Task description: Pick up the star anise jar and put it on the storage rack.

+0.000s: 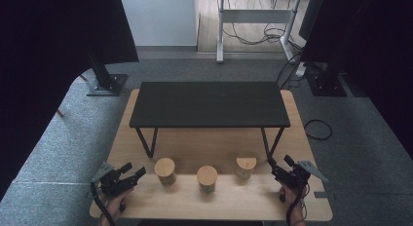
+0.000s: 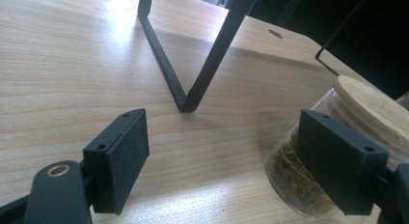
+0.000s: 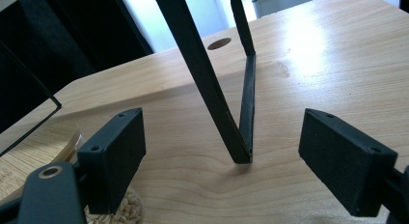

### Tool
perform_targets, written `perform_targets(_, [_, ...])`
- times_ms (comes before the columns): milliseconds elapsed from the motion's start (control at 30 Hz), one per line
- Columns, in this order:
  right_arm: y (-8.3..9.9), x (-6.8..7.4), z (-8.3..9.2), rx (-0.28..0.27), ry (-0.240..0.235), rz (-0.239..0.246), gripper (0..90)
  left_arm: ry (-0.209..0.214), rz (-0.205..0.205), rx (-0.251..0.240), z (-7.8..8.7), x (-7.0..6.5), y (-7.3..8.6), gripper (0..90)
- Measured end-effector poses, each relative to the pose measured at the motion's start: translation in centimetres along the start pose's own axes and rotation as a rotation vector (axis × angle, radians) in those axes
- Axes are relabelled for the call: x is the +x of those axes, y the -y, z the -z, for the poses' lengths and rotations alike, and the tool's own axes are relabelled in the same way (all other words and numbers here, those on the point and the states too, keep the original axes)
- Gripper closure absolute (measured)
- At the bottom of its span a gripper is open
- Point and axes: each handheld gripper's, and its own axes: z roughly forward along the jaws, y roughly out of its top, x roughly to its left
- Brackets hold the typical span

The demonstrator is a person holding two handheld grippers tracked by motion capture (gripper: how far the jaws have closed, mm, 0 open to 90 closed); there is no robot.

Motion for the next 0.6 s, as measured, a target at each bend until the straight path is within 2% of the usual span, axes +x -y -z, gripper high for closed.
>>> perform_targets(200, [0.03, 0.03, 0.05, -0.006, 0.002, 0.0, 15.9, 0.005, 0.026, -0.014, 0.31, 0.34, -0.04, 18.7])
perform_targets(600, [-0.03, 0.04, -0.09, 0.008, -0.002, 0.004, 16.0, 0.03, 0.022, -0.006, 0.22, 0.45, -0.13, 18.8])
